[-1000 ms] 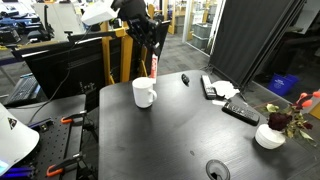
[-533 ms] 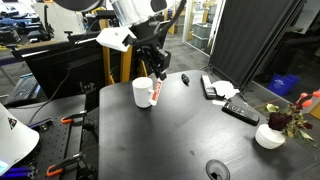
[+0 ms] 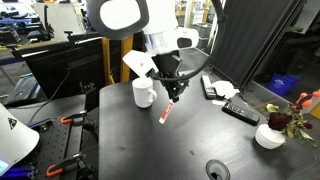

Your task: Remove the marker out of the cup and put it on the table

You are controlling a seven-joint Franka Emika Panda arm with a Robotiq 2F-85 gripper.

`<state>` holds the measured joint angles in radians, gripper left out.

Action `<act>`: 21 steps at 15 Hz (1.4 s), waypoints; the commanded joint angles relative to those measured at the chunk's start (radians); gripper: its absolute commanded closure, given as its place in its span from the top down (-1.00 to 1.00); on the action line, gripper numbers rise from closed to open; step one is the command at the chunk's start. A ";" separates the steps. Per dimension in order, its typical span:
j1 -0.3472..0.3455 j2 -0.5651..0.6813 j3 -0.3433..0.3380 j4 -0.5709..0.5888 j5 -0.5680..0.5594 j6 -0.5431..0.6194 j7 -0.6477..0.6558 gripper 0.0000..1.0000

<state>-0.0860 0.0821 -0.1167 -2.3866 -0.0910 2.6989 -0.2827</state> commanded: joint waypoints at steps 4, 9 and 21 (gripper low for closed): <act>-0.030 0.210 0.002 0.182 0.008 -0.049 0.076 -0.90; -0.039 0.327 0.014 0.274 0.026 -0.098 0.105 -0.90; -0.015 0.263 0.024 0.252 0.028 -0.120 0.134 0.92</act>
<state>-0.1093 0.4251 -0.0989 -2.0815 -0.0522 2.5807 -0.1869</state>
